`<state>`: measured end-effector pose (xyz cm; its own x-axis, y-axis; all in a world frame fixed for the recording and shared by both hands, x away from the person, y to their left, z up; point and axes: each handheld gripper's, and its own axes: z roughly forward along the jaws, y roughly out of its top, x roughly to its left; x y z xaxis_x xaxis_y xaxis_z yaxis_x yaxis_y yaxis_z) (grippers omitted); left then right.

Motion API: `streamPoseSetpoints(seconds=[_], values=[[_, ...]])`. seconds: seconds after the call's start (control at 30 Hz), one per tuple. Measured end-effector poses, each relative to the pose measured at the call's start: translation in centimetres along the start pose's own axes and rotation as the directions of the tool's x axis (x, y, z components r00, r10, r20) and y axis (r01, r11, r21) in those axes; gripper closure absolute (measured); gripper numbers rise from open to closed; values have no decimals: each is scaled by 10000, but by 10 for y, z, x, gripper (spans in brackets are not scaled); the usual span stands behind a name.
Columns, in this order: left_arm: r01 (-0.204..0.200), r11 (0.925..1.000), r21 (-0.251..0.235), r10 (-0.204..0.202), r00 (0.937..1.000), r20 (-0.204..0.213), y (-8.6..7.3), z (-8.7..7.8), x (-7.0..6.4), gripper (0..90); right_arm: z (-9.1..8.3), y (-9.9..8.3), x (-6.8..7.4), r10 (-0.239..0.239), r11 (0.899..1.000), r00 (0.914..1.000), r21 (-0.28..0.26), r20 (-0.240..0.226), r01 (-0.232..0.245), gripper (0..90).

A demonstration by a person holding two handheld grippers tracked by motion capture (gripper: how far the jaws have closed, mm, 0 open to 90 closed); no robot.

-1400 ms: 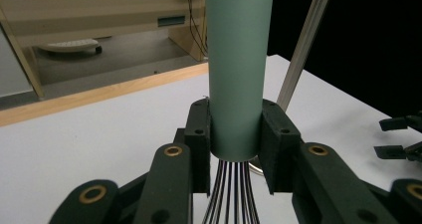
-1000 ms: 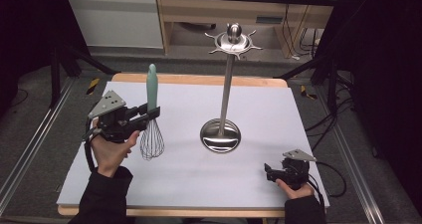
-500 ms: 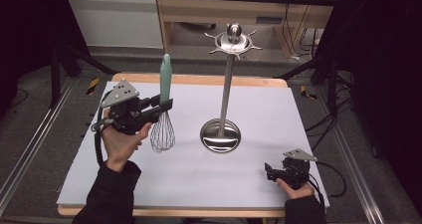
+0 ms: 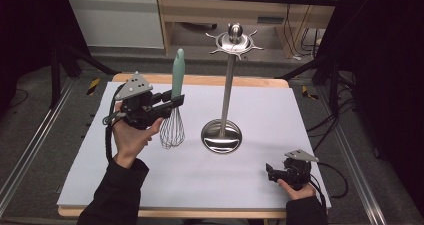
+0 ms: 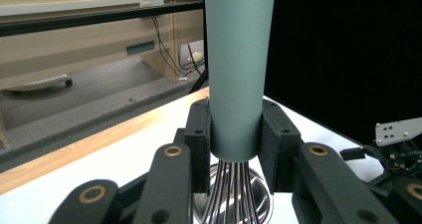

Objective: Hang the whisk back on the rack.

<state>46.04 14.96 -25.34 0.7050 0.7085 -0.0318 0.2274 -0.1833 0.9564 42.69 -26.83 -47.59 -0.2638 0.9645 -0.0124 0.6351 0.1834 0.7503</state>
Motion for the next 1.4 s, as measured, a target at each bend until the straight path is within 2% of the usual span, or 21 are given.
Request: streamPoseSetpoints(seconds=[0.33,0.37,0.7,1.23,1.4], values=[[-172,9998,104,170,9997,170,8,12,-9,685,-1,0,0,22,10000,10000,-31,-54,-22,66],[-57,9997,244,53,9998,189,8,14,-11,686,0,0,0,32,10000,10000,-44,-52,-32,66],[-207,9993,313,199,9995,242,12,28,-14,686,0,0,0,19,10000,10000,-27,-97,-19,66],[-411,9975,577,405,9991,114,17,42,-19,685,0,0,0,77,10000,9998,-35,-160,-77,66],[-481,9962,731,487,9988,-55,19,45,-21,686,0,0,0,12,10000,9999,-36,-159,-12,66]])
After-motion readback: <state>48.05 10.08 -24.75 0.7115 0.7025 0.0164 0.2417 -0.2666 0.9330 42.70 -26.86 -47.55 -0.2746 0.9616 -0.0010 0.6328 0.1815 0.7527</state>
